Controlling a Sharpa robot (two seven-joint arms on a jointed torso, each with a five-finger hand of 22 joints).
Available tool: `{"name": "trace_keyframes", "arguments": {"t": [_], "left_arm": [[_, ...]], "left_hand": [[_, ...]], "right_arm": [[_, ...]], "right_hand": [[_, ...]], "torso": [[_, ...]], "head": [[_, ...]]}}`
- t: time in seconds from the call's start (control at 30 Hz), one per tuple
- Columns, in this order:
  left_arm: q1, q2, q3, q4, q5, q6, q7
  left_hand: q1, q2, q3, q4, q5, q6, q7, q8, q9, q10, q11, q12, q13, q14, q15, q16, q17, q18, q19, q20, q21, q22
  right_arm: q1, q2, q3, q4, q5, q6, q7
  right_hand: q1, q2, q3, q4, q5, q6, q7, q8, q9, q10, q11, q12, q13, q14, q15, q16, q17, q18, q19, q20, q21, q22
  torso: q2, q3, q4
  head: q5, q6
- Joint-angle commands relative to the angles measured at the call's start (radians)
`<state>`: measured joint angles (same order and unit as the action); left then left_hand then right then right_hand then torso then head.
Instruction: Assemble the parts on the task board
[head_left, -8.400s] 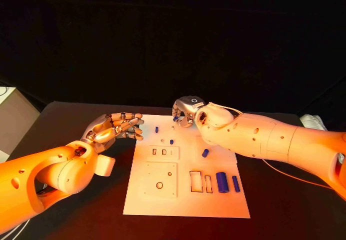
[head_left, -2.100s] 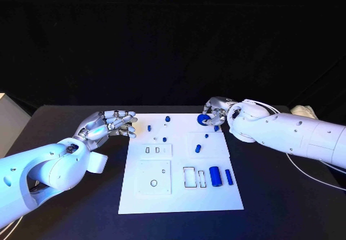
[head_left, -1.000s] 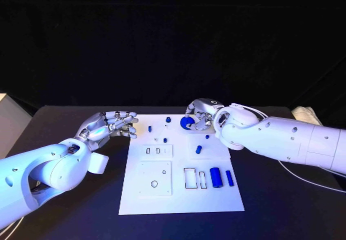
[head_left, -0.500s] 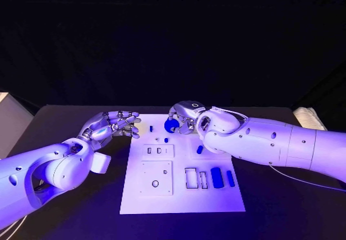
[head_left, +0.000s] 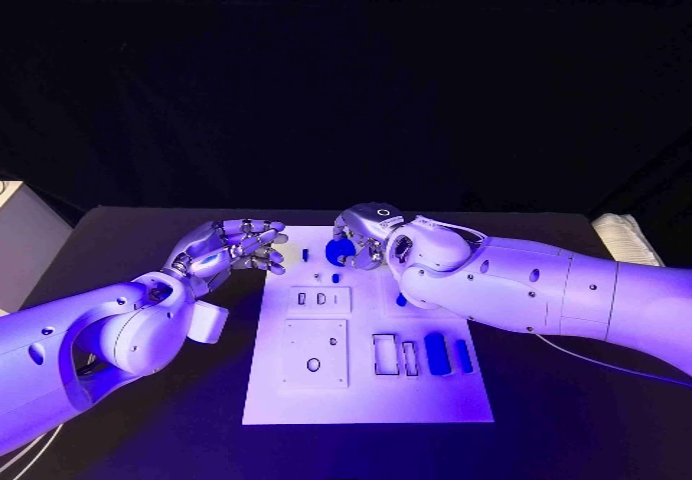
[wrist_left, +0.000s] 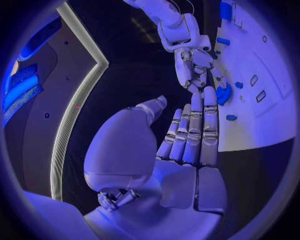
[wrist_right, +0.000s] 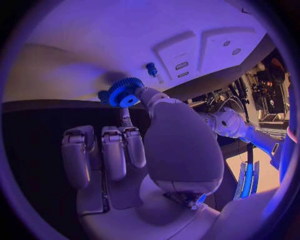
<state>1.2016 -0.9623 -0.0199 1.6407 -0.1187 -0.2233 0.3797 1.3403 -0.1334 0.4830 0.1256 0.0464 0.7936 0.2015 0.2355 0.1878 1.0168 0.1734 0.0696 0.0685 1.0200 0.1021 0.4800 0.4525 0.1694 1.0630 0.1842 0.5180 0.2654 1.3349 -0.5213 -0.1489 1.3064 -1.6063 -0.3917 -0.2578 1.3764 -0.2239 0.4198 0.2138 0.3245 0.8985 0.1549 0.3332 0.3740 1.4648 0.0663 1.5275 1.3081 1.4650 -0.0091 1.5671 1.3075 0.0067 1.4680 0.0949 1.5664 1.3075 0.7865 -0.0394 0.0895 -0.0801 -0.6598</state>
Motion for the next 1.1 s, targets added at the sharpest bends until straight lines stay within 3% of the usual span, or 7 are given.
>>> {"name": "trace_keyframes", "arguments": {"t": [0.03,0.67,0.8,1.1], "left_arm": [[0.000,0.003,0.000,0.002,-0.006,0.021,0.006],[0.000,0.005,0.000,0.001,-0.006,0.022,0.005],[0.000,0.006,0.000,0.000,-0.006,0.022,0.004],[0.000,0.007,0.000,-0.002,-0.006,0.022,0.004]], "left_hand": [[-0.006,0.006,0.001,0.000,0.003,-0.008,0.040,-0.002,0.001,-0.006,0.002,-0.001,0.001,-0.006,0.002,0.004,0.001,0.008,-0.006,-0.001,0.003,0.001],[-0.005,0.006,0.002,-0.002,0.003,-0.008,0.039,-0.002,0.002,-0.006,0.002,-0.001,0.001,-0.007,0.001,0.005,0.003,0.009,-0.009,-0.001,0.007,0.003],[-0.005,0.006,0.002,-0.002,0.003,-0.008,0.039,-0.002,0.002,-0.006,0.002,-0.001,0.001,-0.007,0.001,0.005,0.003,0.009,-0.009,-0.001,0.007,0.003],[-0.006,0.006,0.003,-0.002,0.003,-0.008,0.039,-0.002,0.002,-0.006,0.002,0.000,0.001,-0.008,0.001,0.006,0.004,0.009,-0.011,-0.001,0.009,0.004]], "right_arm": [[-0.001,0.007,0.001,-0.010,-0.020,-0.004,-0.007],[-0.004,0.046,0.001,-0.084,-0.020,0.012,-0.004],[-0.006,0.053,0.001,-0.090,-0.018,0.014,-0.001],[-0.007,0.060,0.001,-0.096,-0.007,0.028,0.010]], "right_hand": [[-0.005,-0.003,0.004,0.000,0.000,0.018,-0.016,0.003,0.018,0.044,-0.008,0.004,0.203,0.105,-0.007,0.002,0.260,-0.007,0.103,-0.007,0.004,0.263],[-0.009,-0.005,0.006,0.000,-0.003,0.015,-0.015,0.002,0.017,0.042,-0.007,0.003,0.201,0.105,-0.007,0.002,0.259,-0.007,0.103,-0.008,0.004,0.263],[-0.014,-0.008,0.007,-0.001,-0.006,0.009,-0.013,-0.001,0.016,0.040,-0.006,0.002,0.199,0.104,-0.006,0.002,0.258,-0.007,0.103,-0.008,0.004,0.263],[-0.032,-0.016,0.008,-0.001,-0.024,-0.008,-0.007,-0.009,0.011,0.031,-0.001,-0.004,0.191,0.104,-0.002,0.002,0.258,-0.007,0.103,-0.006,0.004,0.263]], "torso": [[0.000,-0.0003,0.0000],[0.001,-0.0003,-0.0006],[0.001,-0.0003,-0.0028],[0.000,-0.0004,-0.0012]], "head": [[0.000,0.000],[0.005,-0.003],[0.007,-0.003],[0.005,-0.007]]}}
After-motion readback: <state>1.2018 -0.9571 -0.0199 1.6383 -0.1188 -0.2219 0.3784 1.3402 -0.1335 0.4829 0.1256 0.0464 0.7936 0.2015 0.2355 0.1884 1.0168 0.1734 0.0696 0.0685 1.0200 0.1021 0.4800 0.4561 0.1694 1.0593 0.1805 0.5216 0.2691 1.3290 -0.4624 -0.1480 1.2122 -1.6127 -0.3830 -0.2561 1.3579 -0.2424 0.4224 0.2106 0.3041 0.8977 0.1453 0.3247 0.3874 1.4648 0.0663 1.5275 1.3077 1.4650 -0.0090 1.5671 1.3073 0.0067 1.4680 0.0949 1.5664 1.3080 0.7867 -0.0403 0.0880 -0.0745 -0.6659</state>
